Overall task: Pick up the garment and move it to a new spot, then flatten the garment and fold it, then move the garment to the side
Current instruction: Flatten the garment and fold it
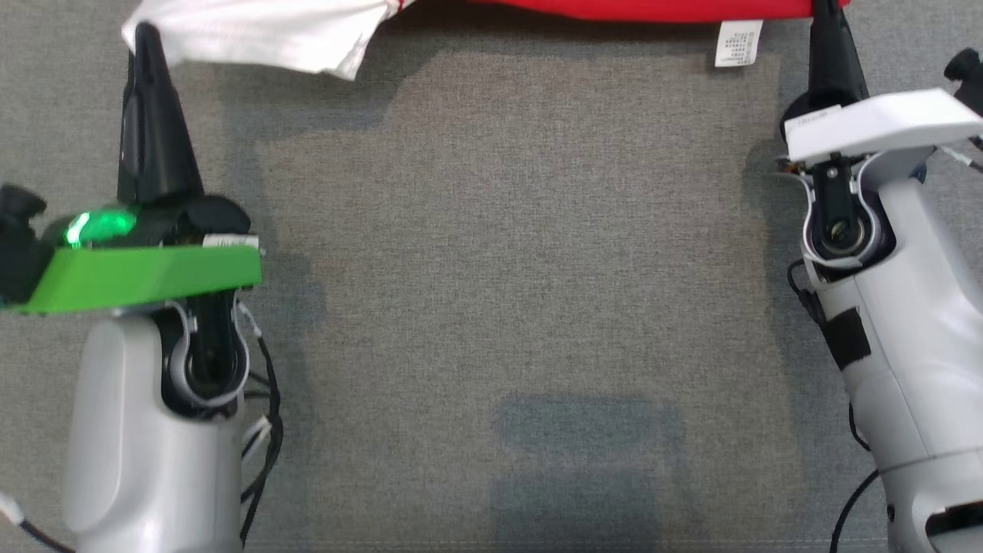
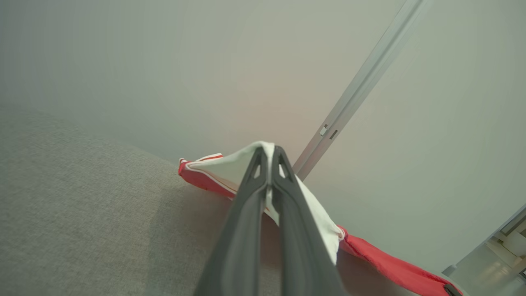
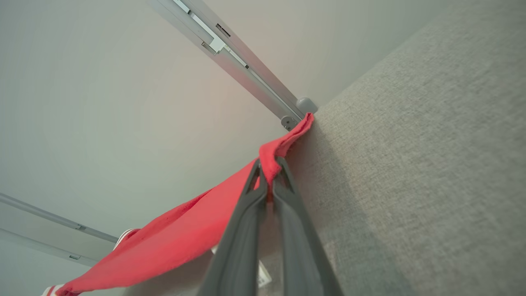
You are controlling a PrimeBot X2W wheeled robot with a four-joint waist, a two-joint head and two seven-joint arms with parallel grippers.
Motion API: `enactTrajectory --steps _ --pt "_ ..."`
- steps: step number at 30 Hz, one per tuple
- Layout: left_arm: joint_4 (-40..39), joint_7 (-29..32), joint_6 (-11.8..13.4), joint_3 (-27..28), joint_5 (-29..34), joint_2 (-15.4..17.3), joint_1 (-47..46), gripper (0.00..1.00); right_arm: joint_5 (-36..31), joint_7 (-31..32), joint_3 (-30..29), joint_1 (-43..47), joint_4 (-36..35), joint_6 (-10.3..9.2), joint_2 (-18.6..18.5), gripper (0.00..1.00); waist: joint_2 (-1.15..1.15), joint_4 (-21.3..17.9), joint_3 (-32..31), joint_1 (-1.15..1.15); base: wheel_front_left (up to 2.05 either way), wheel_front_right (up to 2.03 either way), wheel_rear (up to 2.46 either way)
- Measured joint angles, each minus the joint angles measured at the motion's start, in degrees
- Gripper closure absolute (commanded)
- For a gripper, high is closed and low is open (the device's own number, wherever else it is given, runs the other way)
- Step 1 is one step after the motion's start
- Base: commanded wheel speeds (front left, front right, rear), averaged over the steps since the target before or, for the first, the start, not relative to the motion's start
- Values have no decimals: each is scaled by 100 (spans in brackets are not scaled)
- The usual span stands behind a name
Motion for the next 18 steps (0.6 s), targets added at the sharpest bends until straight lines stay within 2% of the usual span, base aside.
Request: enactTrajectory --steps 7,12,18 --pt "-230 1 1 331 -426 -110 1644 100 -280 0 -444 1631 -1352 0 192 100 0 14 -374 0 0 0 0" --pt "-186 1 189 333 -772 -116 2401 100 -525 0 -758 2776 -1946 0 471 100 0 40 -724 0 0 0 0" --pt "-58 1 191 134 -514 -122 2963 100 -662 1 -971 3898 -2365 0 646 100 0 81 -1190 0 0 0 0"
